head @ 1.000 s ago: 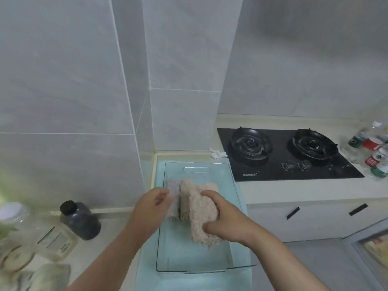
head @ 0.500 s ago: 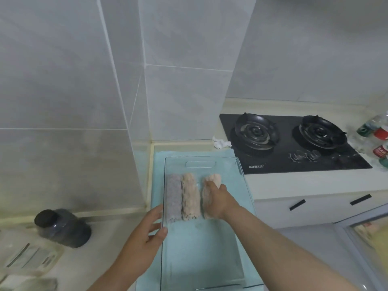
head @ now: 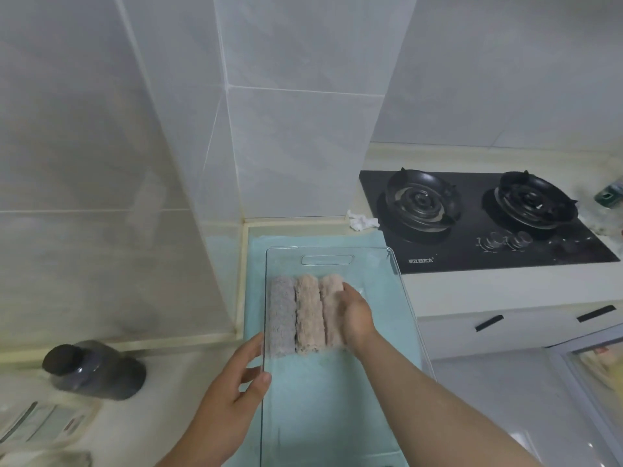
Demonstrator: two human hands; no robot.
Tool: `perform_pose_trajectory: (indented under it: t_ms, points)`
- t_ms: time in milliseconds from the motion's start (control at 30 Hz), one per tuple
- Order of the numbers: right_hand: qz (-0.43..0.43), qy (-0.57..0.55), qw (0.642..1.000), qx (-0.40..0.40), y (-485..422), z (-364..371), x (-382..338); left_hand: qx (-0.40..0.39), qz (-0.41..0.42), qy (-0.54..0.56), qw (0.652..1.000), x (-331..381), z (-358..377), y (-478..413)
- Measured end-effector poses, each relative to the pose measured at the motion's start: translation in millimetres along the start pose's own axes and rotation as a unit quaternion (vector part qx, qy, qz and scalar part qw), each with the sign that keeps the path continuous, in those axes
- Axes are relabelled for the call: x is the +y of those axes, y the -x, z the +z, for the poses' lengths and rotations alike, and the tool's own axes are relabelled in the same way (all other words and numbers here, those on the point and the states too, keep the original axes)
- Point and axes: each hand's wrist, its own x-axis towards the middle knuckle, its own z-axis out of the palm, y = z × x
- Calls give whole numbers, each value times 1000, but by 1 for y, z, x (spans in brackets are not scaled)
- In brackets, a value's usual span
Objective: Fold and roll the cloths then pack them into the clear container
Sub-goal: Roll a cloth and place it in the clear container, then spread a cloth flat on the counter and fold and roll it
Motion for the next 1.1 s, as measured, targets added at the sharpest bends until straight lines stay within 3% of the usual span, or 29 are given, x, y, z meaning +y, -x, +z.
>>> perform_pose_trajectory:
  t_ms: [67, 133, 567, 667, 833, 967, 1100]
  points:
    - [24, -110, 993, -19, -5, 9, 6, 2, -5, 6, 1000, -2, 0, -1]
    - [7, -126, 992, -14, -8, 20, 12, 3, -6, 15, 1000, -3, -1, -3]
    - [-21, -23, 998, -57, -18, 32, 14, 8, -13, 47, 999, 4, 2, -1]
    - [-18, 43, 998, -39, -10, 23, 8, 10, -8, 41, 999, 2, 1, -1]
    - [31, 28, 999, 32, 24, -2, -18, 4, 2, 58, 998, 6, -1, 0]
    - [-9, 12, 1000, 26, 69, -29, -44, 4, 9, 80, 997, 8, 1, 2]
    - [-127, -12, 992, -21, 117, -40, -69, 3, 5, 99, 995, 18, 1, 7]
